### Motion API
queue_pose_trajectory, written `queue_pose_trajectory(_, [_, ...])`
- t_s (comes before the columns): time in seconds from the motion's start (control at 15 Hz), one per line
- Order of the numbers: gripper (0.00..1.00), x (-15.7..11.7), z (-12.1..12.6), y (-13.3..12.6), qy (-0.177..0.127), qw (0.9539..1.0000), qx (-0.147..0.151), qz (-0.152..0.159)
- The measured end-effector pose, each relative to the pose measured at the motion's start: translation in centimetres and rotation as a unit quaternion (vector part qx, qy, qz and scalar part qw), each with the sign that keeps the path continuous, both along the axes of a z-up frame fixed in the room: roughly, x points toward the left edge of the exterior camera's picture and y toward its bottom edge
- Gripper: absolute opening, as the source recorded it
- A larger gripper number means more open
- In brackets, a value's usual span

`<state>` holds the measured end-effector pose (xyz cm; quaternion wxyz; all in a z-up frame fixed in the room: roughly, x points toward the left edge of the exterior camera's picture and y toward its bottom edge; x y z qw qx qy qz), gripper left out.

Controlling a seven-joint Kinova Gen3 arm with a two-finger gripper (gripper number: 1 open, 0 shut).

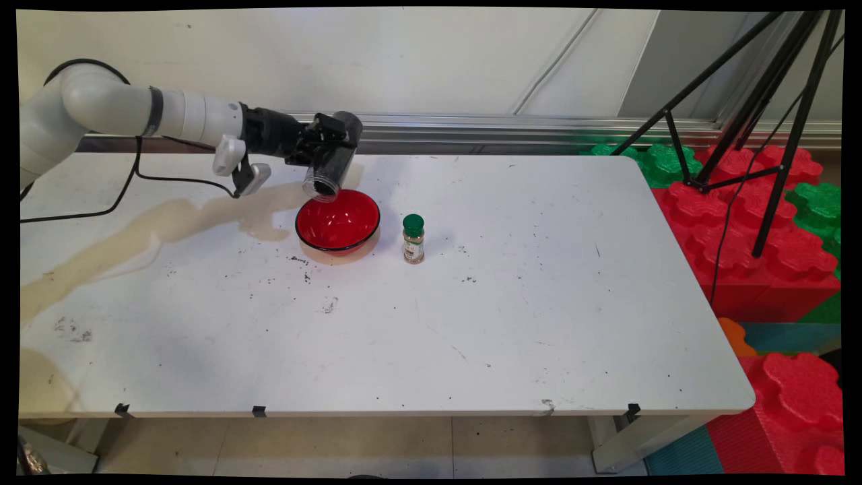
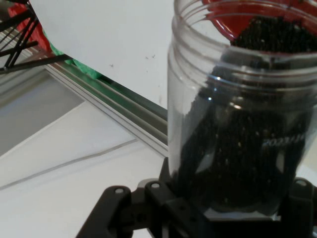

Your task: Pour the black seasoning powder in the red bowl

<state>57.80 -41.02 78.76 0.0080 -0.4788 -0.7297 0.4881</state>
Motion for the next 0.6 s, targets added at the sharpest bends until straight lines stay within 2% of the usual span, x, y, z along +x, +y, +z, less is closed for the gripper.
queue_pose_trajectory(0.6, [0.00,-0.27,0.59,0.47,-0.027,0.9987,-0.035,-0.024])
